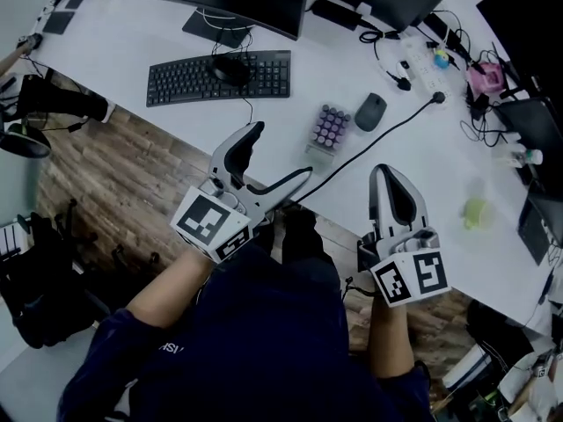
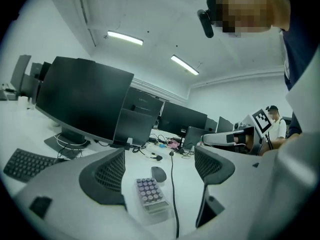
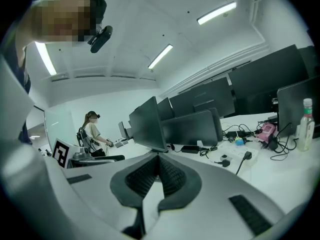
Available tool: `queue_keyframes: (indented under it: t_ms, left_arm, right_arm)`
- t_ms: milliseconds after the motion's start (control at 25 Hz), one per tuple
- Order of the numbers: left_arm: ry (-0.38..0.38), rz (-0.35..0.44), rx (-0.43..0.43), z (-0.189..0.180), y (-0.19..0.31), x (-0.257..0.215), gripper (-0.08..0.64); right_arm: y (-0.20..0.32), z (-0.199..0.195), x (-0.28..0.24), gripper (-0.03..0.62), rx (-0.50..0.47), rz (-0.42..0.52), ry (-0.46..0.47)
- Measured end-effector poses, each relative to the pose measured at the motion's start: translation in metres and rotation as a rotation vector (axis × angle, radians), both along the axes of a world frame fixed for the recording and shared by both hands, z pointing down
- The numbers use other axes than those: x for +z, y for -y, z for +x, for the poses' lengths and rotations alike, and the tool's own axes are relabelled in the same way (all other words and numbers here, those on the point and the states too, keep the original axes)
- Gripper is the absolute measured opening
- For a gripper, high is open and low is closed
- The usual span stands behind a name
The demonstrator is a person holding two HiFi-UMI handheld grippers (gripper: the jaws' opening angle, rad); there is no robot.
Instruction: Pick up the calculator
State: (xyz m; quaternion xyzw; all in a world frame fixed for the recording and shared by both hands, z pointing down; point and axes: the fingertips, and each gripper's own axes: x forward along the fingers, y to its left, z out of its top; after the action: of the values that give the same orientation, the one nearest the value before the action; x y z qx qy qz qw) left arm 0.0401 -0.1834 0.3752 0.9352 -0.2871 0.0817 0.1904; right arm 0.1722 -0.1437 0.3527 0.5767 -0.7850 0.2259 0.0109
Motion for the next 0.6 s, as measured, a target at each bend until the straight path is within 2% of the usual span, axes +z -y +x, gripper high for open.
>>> queue_keyframes:
  t_ms: [600]
  left_arm:
    - [0.048, -0.099, -0.070, 0.015, 0.009, 0.061, 0.422]
  right_arm:
    - [0.022, 0.018, 0.049, 0.003, -0.056, -0.074, 0.028]
